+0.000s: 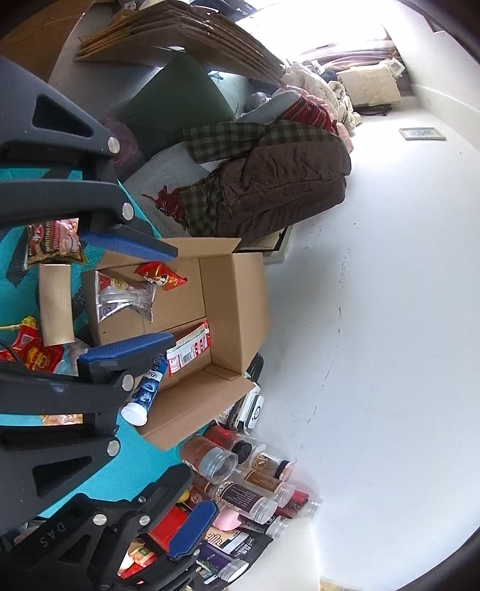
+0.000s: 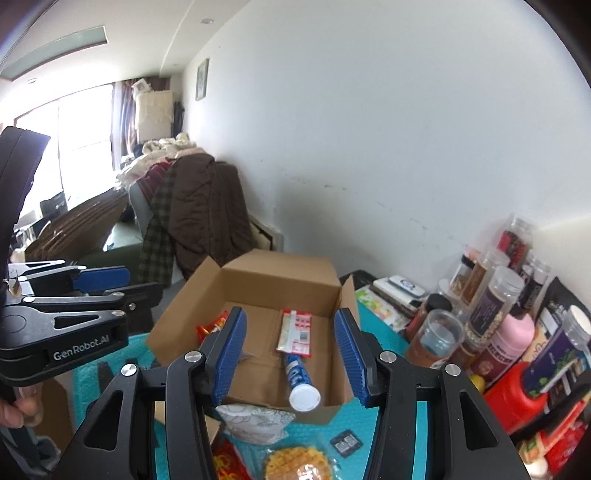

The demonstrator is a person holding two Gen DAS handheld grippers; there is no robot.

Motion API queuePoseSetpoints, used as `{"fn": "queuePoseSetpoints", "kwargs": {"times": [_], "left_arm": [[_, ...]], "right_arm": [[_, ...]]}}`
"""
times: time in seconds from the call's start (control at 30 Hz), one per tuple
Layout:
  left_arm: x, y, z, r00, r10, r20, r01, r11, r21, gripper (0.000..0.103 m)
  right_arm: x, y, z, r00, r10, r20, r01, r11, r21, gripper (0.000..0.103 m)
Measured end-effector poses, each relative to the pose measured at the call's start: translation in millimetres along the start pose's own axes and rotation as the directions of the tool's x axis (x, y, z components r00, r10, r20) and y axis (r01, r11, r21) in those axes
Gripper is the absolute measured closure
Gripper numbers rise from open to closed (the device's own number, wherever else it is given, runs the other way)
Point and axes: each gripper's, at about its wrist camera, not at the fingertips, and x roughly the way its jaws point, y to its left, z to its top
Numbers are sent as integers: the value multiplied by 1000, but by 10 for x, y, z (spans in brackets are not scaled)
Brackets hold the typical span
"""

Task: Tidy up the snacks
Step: 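Withdraw both grippers from the box back over the table snacks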

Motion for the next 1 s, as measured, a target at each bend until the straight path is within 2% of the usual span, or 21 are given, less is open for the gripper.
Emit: {"fn": "queuePoseSetpoints", "kwargs": {"times": [0.2, 0.3, 0.37, 0.5, 0.67, 0.8, 1.0], "left_arm": [[-147, 37, -146, 1000, -26, -6, 26, 1000, -17, 63], [-201, 42, -240, 999, -41, -12, 41, 999, -24, 63], [-238, 35, -314, 998, -53, -19, 52, 998, -26, 63], [-316, 20, -437, 997, -70, -18, 69, 997, -28, 63], [-415, -34, -598, 999, -47, -7, 47, 999, -3, 63], [-456, -78, -724, 998, -70, -8, 70, 997, 16, 63], [-377, -141, -948, 993, -97, -62, 99, 994, 36, 63]], "right_arm": [[-186, 8, -91, 1000, -2, 18, 1, 1000, 18, 53], [-284, -3, -150, 999, 4, 33, -5, 1000, 26, 44], [-324, -6, -199, 999, 9, 31, -9, 999, 31, 44], [-380, 7, -318, 1000, 13, 19, -13, 999, 35, 44], [-401, 23, -469, 1000, 14, -1, -14, 999, 41, 44], [-383, 29, -586, 999, 24, -30, -23, 999, 39, 44], [-376, 61, -757, 997, 39, -63, -36, 999, 35, 44]]}}
